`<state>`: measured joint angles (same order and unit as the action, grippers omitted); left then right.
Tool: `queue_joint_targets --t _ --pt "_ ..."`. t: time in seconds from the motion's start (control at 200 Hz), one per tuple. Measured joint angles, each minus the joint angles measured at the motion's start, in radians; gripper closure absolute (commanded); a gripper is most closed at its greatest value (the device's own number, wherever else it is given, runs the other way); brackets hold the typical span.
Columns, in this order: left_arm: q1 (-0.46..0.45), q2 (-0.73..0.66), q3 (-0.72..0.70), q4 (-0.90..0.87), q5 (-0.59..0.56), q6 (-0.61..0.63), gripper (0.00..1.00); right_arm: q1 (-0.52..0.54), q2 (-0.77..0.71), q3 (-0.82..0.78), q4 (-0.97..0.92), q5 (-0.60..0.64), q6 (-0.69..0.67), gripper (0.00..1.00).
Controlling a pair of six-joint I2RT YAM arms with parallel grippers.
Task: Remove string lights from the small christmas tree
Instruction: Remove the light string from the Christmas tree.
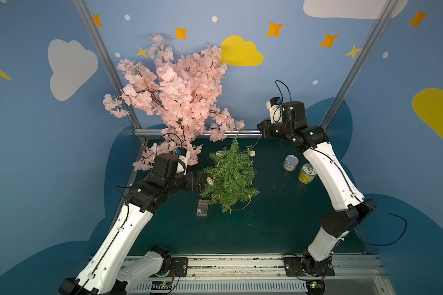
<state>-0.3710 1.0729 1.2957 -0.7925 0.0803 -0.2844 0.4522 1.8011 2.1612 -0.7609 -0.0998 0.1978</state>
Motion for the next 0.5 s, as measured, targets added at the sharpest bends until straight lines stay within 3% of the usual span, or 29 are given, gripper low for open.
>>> queue_joint_targets --t 0.255,0.501 --pt "0.061 0.264 0.356 -0.005 0.108 0.106 0.00 -0.010 0.188 0.324 -0.034 -0.207 -0.023 0.78" --pt "0.118 0.542 0.598 0.034 0.294 0.181 0.00 -0.011 0.227 0.369 0.058 -0.409 0.024 0.78"
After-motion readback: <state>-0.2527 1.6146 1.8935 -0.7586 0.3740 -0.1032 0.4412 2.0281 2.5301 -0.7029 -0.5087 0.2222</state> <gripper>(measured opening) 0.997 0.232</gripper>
